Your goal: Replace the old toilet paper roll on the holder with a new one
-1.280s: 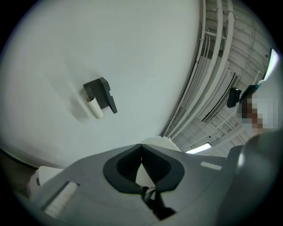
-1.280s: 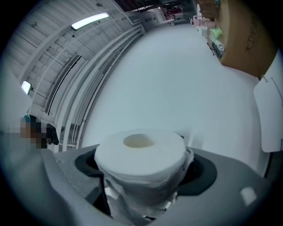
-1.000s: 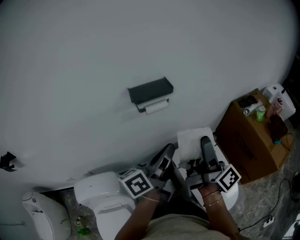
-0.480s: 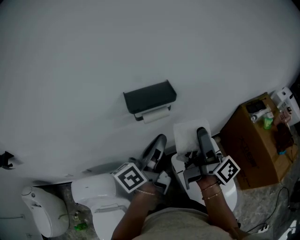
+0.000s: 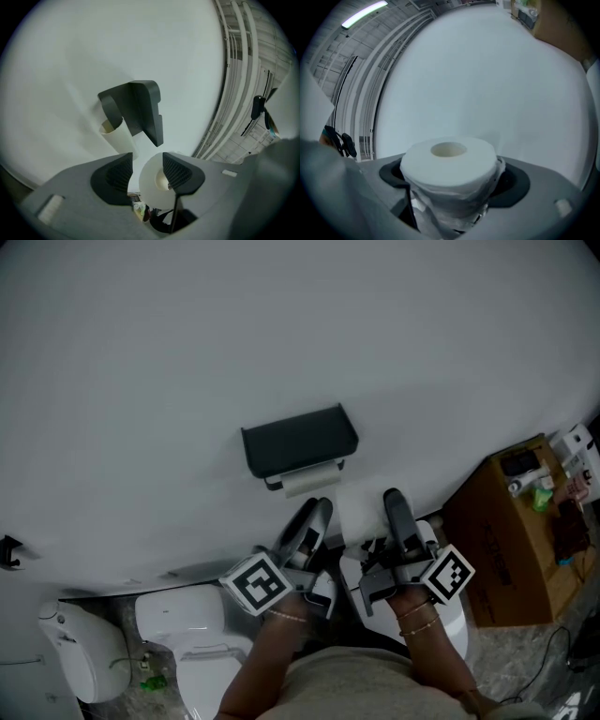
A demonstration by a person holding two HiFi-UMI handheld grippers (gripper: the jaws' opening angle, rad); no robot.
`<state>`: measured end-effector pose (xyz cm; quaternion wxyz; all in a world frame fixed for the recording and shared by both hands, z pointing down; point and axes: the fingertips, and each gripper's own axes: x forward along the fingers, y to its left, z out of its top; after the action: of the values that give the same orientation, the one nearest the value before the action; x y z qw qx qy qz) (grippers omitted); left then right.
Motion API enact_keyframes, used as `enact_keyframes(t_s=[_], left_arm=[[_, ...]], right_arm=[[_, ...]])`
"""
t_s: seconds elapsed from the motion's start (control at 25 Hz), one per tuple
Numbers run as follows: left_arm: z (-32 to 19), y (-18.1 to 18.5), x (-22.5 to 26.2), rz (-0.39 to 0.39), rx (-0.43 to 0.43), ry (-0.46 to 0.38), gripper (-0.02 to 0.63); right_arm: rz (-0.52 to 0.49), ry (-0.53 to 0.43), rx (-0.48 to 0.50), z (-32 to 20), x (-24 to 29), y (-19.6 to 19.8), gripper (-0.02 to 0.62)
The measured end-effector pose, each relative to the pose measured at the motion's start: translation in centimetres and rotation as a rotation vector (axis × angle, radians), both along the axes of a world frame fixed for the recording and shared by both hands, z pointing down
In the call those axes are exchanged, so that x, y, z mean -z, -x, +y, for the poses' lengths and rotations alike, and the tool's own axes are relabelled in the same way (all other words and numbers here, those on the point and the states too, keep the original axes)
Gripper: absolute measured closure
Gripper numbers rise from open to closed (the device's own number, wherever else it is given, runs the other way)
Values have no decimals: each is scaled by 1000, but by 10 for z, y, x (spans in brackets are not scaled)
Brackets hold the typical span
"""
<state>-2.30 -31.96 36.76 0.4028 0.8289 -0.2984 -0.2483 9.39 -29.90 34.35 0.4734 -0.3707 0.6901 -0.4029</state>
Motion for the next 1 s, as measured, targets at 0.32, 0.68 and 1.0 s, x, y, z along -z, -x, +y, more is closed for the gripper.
enact_keyframes(t_s=[0.32, 0.68, 1.0], left_arm=[[-30, 0, -19, 126, 100, 125, 367], [-49, 3, -25, 123, 166, 119, 357], [-56, 4, -27, 160, 166, 125, 405]], right_arm=[[-4, 29, 15, -29, -10, -18, 124], [-17, 40, 49, -43, -18, -24, 124], [-3, 58, 54, -44, -22, -25, 124]])
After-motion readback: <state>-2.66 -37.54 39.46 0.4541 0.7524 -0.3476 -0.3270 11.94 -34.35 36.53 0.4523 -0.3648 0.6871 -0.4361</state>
